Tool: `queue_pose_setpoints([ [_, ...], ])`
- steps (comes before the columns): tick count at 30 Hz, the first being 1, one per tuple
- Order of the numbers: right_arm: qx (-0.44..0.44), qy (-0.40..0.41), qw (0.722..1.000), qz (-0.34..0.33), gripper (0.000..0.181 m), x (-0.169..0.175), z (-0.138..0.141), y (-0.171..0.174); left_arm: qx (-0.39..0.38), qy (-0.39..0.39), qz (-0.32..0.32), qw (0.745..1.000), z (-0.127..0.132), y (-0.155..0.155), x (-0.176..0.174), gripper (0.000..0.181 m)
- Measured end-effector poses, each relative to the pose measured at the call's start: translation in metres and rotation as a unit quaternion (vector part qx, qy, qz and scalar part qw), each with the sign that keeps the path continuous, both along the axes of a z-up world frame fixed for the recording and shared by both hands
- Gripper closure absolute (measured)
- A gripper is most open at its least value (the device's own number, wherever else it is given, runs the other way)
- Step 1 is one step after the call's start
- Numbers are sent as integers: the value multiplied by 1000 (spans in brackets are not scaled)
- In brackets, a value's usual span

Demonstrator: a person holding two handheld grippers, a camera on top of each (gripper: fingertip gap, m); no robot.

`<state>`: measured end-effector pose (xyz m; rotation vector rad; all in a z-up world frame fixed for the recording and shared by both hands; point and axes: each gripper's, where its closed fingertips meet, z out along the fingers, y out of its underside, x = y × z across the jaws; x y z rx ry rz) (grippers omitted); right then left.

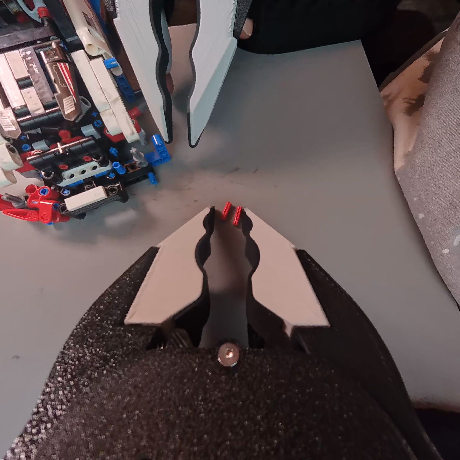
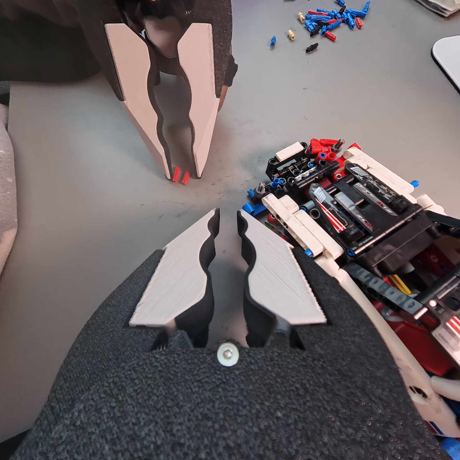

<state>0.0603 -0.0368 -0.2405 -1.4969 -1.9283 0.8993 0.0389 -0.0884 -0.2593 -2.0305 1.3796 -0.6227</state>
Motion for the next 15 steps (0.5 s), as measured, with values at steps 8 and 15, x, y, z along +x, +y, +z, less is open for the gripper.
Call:
queue_pose_setpoints([
  [8, 5, -4, 1000, 3, 169, 1, -2, -1, 10, -8, -9, 1000, 0, -6, 2, 174],
  [15, 6, -4, 1000, 1, 169, 2, -2, 1, 1, -14, 0, 1000, 1, -7, 0, 176],
])
